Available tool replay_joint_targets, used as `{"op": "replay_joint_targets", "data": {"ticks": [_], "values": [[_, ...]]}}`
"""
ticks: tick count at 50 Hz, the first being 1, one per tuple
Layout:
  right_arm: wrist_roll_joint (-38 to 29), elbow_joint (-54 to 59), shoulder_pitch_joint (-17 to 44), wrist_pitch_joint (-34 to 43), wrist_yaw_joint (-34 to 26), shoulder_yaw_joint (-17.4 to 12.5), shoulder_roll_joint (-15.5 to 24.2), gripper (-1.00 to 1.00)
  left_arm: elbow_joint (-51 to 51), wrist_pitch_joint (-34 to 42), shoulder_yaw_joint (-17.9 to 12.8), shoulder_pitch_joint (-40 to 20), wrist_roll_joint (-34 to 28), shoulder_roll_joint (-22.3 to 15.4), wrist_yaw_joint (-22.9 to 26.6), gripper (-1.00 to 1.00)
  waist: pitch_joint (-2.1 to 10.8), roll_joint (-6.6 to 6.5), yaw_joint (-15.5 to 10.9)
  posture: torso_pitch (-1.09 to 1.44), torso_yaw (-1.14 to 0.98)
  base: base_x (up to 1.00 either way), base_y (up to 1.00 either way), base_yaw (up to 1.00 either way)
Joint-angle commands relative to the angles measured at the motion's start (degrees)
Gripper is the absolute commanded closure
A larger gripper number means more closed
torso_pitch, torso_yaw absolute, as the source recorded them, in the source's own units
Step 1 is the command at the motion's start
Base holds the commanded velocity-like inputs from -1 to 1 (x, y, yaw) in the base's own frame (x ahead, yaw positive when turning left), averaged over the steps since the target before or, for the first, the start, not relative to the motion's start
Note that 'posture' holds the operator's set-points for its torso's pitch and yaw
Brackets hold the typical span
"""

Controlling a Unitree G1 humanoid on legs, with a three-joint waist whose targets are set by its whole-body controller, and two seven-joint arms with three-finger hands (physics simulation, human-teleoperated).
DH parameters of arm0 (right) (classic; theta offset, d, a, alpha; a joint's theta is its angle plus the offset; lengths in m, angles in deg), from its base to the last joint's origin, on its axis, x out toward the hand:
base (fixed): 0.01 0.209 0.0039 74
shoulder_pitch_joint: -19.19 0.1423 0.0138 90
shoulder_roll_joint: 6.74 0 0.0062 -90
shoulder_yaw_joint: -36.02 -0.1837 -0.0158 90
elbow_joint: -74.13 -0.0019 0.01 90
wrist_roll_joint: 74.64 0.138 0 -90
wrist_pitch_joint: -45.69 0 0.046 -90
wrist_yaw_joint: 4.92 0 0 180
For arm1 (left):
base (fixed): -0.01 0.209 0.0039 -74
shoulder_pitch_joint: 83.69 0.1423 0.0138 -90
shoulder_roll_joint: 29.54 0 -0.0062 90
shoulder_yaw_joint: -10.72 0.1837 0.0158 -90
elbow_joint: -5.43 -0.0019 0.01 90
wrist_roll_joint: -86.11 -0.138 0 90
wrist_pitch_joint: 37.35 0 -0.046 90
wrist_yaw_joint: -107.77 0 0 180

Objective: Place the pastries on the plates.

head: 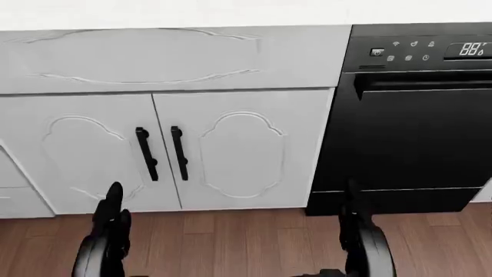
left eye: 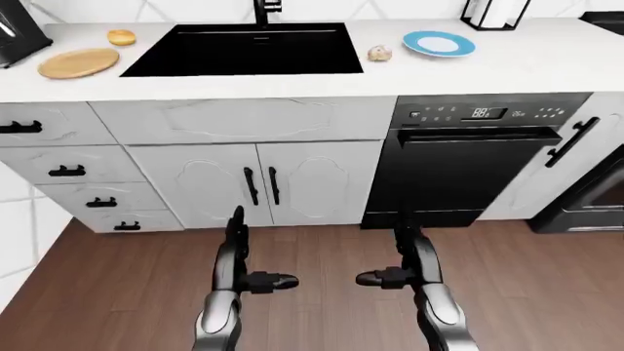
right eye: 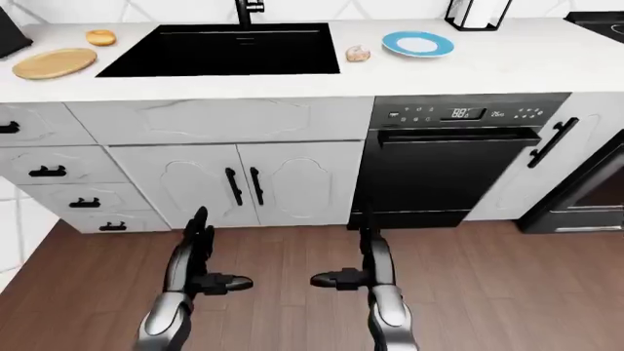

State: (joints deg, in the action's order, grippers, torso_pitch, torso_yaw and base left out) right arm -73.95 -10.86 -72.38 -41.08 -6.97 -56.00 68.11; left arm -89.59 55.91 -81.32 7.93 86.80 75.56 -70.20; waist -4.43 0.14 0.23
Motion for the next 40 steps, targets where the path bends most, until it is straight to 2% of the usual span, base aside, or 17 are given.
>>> {"op": "replay_joint_targets", "data": {"ticks": [1, 3, 5, 7, 8, 13, 18, 24, 25, 26, 27, 30, 34, 37, 38, 39, 40], "values": [[0.4, -8.8, 2.1, -0.1, 0.3, 0.1, 0.2, -1.0, 6.6, -2.0, 0.6, -2.6, -1.0, -0.9, 0.8, -1.0, 0.05, 0.45, 0.1, 0.0, 0.0, 0.0, 0.0, 0.0], [0.4, -10.7, 3.0, 1.9, 0.6, 0.0, 0.2, -1.0, 8.2, -0.5, 0.4, -2.7, -2.0, -0.9, 1.0, -1.0, 3.68, 0.06, -0.4, 0.0, 0.0, 0.0, 0.0, 0.0], [0.2, -11.7, 3.6, 3.0, 0.4, 0.2, 0.2, -1.0, 10.4, 1.0, 0.4, -2.8, -2.4, -1.0, 1.6, -1.0, 1.11, 0.37, -0.4, 0.0, 0.0, 0.0, 0.0, 0.0], [0.0, -13.1, 4.4, 4.3, 0.4, 0.1, 0.5, -1.0, 12.5, 3.2, 0.5, -3.3, -2.8, -1.1, 2.3, -1.0, 3.9, 0.42, -0.4, 0.0, 0.0, 0.0, 0.0, 0.0], [-0.1, -14.1, 4.9, 5.2, 0.5, -0.2, 0.6, -1.0, 14.1, 4.9, 0.2, -4.1, -2.7, -1.1, 2.3, -1.0, 4.22, 0.42, -0.4, 0.0, 0.0, 0.0, 0.0, 0.0], [-0.1, -20.9, 7.4, 11.2, 0.6, -1.2, 1.4, -1.0, 16.8, 10.2, -1.2, -9.4, -3.4, -2.1, 2.7, -1.0, 4.82, 0.34, -0.6, 0.0, 0.0, 0.0, 0.0, 0.0], [0.5, -28.3, 15.7, 20.9, 0.3, -4.2, 4.4, -1.0, 18.6, 16.8, -3.0, -19.6, -2.9, -4.4, 2.8, -1.0, 5.21, 0.28, -0.6, 0.0, 0.0, 0.0, 0.0, 0.0], [1.3, -31.9, 23.6, 28.7, -0.4, -5.8, 7.4, -1.0, 13.9, 18.1, -4.4, -31.1, -2.0, -7.6, 2.3, -1.0, 5.24, 0.42, -0.7, 0.0, 0.0, 0.0, 0.0, 0.0], [1.4, -32.3, 24.6, 29.6, -0.4, -6.0, 7.9, -1.0, 13.2, 18.5, -4.5, -32.6, -1.7, -8.0, 2.2, -1.0, 6.69, 0.3, -0.8, 0.0, 0.0, 0.25, -0.29, 0.0], [2.1, -32.4, 26.2, 30.5, 0.1, -6.9, 8.1, -1.0, 12.4, 18.4, -4.5, -33.8, -1.8, -8.3, 1.8, -1.0, 4.54, -0.53, -0.9, 0.0, 0.0, 0.36, -0.45, 0.0], [2.1, -32.2, 27.2, 30.9, 0.1, -6.8, 8.8, -1.0, 12.9, 18.7, -4.4, -34.5, -1.4, -8.5, 2.1, -1.0, 2.93, -2.04, -0.8, 0.0, 0.0, 0.36, -0.46, 0.0], [2.9, -32.7, 30.0, 33.0, 0.7, -7.4, 9.9, -1.0, 14.7, 20.4, -4.6, -35.5, -0.8, -9.0, 1.5, -1.0, 3.59, -3.07, -1.2, 0.0, 0.0, 0.39, -0.56, 0.0], [3.8, -31.5, 34.2, 33.1, 2.5, -8.2, 11.4, -1.0, 14.7, 20.1, -5.3, -37.4, -0.1, -9.9, 0.5, -1.0, 3.37, -1.86, -2.2, 0.0, 0.0, 0.39, -0.56, 0.0], [5.0, -31.0, 36.8, 33.8, 3.8, -8.4, 12.2, -1.0, 14.4, 20.1, -5.3, -38.3, -0.1, -10.2, -0.3, -1.0, 3.36, 0.25, -3.0, 0.0, 0.0, 0.39, -0.55, 0.0], [4.9, -30.8, 36.7, 33.5, 4.0, -7.8, 12.2, -1.0, 14.8, 19.9, -5.2, -38.2, 0.0, -10.0, -0.6, -1.0, 3.46, 1.39, -3.1, 0.0, 0.0, 0.38, -0.55, 0.0], [4.9, -30.5, 36.7, 33.1, 4.1, -7.4, 12.1, -1.0, 15.2, 20.1, -5.1, -37.9, 0.0, -10.0, -0.8, -1.0, 3.98, 3.29, -3.1, 0.0, 0.0, 0.4, -0.55, 0.0], [4.8, -30.4, 36.7, 33.1, 4.1, -7.2, 12.1, -1.0, 15.3, 20.2, -5.3, -38.0, 0.2, -9.9, -1.1, -1.0, 4.66, 6.34, -2.7, 0.0, 0.0, 0.38, -0.55, 0.0]]}}
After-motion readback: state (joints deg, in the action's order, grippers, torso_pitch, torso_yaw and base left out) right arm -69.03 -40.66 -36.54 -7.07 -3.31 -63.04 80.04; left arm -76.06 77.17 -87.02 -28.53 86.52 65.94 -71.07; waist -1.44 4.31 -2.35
